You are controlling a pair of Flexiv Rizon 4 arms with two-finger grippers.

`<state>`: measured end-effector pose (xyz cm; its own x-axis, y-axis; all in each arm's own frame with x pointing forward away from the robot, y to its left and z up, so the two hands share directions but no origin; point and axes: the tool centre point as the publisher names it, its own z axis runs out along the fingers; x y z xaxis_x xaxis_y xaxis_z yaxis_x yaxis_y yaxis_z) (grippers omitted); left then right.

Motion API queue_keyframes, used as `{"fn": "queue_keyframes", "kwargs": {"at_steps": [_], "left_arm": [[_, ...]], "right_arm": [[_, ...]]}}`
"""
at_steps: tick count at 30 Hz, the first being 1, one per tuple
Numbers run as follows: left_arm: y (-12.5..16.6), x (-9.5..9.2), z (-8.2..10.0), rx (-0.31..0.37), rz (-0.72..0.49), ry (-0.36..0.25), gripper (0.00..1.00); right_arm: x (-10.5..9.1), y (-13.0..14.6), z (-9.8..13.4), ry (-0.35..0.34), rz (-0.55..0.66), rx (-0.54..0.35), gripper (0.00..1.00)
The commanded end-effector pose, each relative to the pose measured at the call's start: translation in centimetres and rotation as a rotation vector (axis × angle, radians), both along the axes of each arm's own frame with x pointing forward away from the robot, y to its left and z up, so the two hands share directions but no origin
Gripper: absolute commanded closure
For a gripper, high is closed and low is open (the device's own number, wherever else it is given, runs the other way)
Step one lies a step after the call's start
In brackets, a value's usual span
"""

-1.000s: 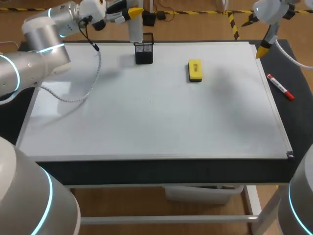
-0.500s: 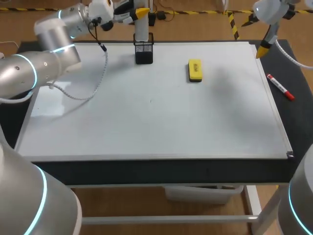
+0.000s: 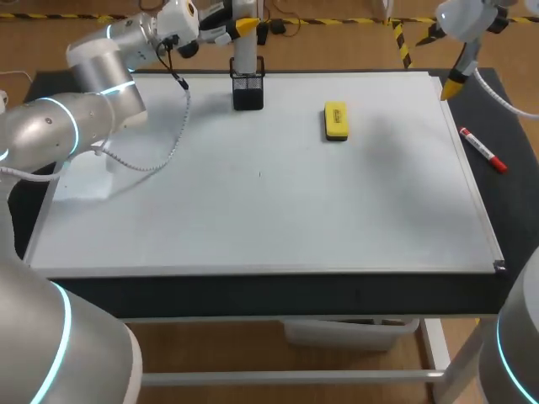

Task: Pick up the inspection probe, press it on each red-marked spot on the whiteboard one by one, put down the probe, pick up the eraser, and wipe off all the red marks.

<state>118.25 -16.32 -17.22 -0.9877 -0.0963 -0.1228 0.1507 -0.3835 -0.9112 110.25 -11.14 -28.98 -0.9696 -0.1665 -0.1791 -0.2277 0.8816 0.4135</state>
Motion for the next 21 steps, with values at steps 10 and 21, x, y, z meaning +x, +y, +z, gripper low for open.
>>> {"fn": "queue_keyframes", "kwargs": {"at_steps": [10,21], "left_arm": [[-0.3,1.8,-2.3,-0.003,-0.057,0.025,1.00],[-0.2,2.1,-4.5,0.011,-0.069,0.055,1.00]], "right_arm": [[0.1,0.0,0.1,0.002,0.002,-0.005,0.00],[0.1,0.0,0.1,0.002,0.002,-0.005,0.00]]}}
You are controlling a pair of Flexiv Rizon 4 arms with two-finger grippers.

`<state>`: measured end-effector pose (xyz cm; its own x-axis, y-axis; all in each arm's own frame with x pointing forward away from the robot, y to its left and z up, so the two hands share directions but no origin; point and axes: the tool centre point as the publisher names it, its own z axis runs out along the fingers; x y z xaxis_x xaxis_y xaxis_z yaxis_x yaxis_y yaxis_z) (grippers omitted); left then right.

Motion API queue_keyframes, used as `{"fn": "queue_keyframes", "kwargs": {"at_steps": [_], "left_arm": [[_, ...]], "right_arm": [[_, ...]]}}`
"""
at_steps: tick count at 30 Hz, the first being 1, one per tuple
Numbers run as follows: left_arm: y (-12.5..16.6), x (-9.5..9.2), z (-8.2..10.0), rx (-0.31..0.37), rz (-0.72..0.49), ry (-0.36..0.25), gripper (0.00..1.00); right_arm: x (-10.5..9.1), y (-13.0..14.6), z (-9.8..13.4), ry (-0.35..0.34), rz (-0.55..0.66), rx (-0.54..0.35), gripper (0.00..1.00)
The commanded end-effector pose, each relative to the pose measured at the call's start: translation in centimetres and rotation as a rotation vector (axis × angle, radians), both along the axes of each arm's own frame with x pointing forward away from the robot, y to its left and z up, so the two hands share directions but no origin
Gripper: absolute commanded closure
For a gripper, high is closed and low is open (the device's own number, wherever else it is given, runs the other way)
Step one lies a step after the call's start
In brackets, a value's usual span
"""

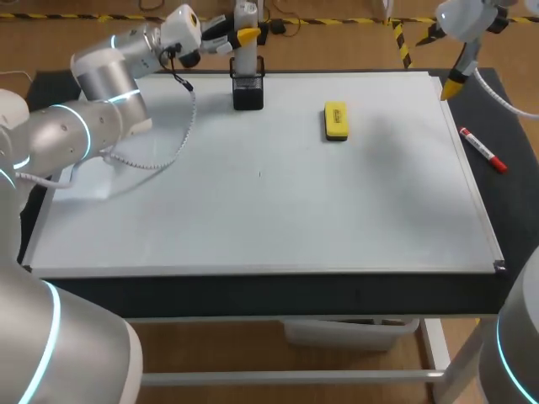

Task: Pick up the inspection probe, press it on each red-marked spot on the whiteboard one by one, put down the probe, pick up the eraser, and wipe off all the red marks.

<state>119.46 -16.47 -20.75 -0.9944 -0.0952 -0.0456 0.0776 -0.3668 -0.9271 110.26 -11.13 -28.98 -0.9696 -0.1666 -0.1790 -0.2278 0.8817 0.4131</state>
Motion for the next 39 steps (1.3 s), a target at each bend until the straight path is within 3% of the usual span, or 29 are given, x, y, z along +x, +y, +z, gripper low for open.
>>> {"fn": "queue_keyframes", "kwargs": {"at_steps": [1,11,32,33,34,35,37,38,39], "left_arm": [[0.0,0.9,-1.2,-0.011,-0.072,-0.019,1.00],[-0.2,1.2,-2.6,-0.023,-0.090,-0.009,1.00],[-0.6,1.3,-4.7,0.024,-0.098,0.039,1.00],[-0.6,1.2,-4.7,0.028,-0.101,0.038,0.64],[-0.5,1.1,-4.6,0.037,-0.104,0.033,0.38],[-0.5,1.0,-4.5,0.040,-0.105,0.031,0.24],[-0.5,0.9,-4.5,0.050,-0.105,0.031,0.11],[-0.5,0.8,-4.5,0.051,-0.105,0.031,0.00],[-0.4,0.7,-4.5,0.056,-0.105,0.031,0.00]], "right_arm": [[0.0,0.0,0.1,0.002,0.002,-0.004,0.00],[0.0,0.0,0.1,0.002,0.002,-0.004,0.00],[0.0,0.0,0.1,0.002,0.002,-0.004,0.00],[0.0,0.0,0.1,0.002,0.002,-0.004,0.00],[0.0,0.0,0.1,0.002,0.002,-0.004,0.00],[0.0,0.0,0.1,0.002,0.002,-0.004,0.00],[0.0,0.0,0.1,0.002,0.002,-0.004,0.00],[0.0,0.0,0.1,0.002,0.002,-0.004,0.00],[0.0,0.0,0.1,0.002,0.002,-0.004,0.00]]}}
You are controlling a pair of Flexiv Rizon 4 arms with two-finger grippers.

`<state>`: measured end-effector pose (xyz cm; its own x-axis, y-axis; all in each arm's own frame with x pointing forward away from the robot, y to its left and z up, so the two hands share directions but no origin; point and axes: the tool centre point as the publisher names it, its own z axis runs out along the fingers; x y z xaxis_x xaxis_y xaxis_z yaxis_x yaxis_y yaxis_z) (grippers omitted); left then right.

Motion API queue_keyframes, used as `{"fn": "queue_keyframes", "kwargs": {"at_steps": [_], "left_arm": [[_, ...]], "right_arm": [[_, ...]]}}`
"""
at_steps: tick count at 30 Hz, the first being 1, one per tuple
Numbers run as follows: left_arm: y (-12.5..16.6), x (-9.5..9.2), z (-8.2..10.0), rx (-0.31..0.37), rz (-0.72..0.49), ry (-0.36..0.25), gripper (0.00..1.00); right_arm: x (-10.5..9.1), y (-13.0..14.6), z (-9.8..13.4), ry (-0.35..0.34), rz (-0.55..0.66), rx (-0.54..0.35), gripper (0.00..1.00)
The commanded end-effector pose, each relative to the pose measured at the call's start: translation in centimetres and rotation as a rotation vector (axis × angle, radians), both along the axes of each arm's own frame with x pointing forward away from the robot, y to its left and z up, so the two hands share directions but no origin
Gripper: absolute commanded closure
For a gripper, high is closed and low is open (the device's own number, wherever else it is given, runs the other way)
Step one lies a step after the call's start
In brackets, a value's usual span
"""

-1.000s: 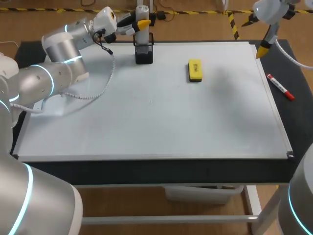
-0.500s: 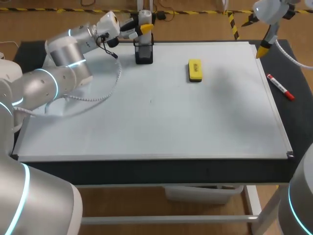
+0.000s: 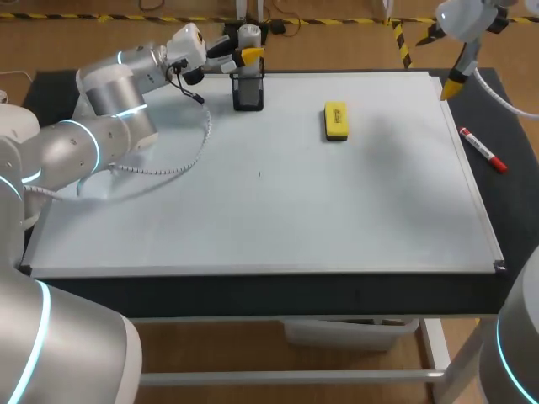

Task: Pick up the inspection probe, press it on each red-marked spot on the whiteboard one by one, put down the probe, pick up the eraser, and wipe off all the red marks.

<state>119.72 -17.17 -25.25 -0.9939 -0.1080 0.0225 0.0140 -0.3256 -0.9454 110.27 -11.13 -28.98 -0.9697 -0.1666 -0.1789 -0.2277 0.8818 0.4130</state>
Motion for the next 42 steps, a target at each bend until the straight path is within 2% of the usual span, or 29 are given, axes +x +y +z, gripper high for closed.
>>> {"fn": "queue_keyframes", "kwargs": {"at_steps": [1,7,12,19,26,32,35,42], "left_arm": [[0.4,0.5,0.1,0.014,-0.116,-0.038,0.00],[1.2,-0.4,0.3,0.093,-0.090,-0.051,0.00],[2.5,-1.4,-0.1,0.259,-0.009,-0.060,0.00],[4.8,-2.9,-0.5,0.412,0.100,-0.073,0.00],[6.3,-4.0,-0.5,0.629,0.227,-0.108,0.00],[7.7,-4.9,-0.6,0.750,0.304,-0.125,0.00],[8.9,-5.4,-0.4,0.791,0.350,-0.125,0.00],[8.9,-5.4,-0.4,0.791,0.350,-0.125,0.00]], "right_arm": [[0.0,0.0,0.1,0.002,0.002,-0.004,0.00],[0.0,0.0,0.1,0.002,0.002,-0.004,0.00],[0.0,0.0,0.1,0.002,0.002,-0.004,0.00],[0.0,0.0,0.1,0.002,0.002,-0.004,0.00],[0.0,0.0,0.1,0.002,0.002,-0.004,0.00],[0.0,0.0,0.1,0.002,0.002,-0.004,0.00],[0.0,0.0,0.1,0.002,0.002,-0.004,0.00],[0.0,0.0,0.1,0.002,0.002,-0.004,0.00]]}}
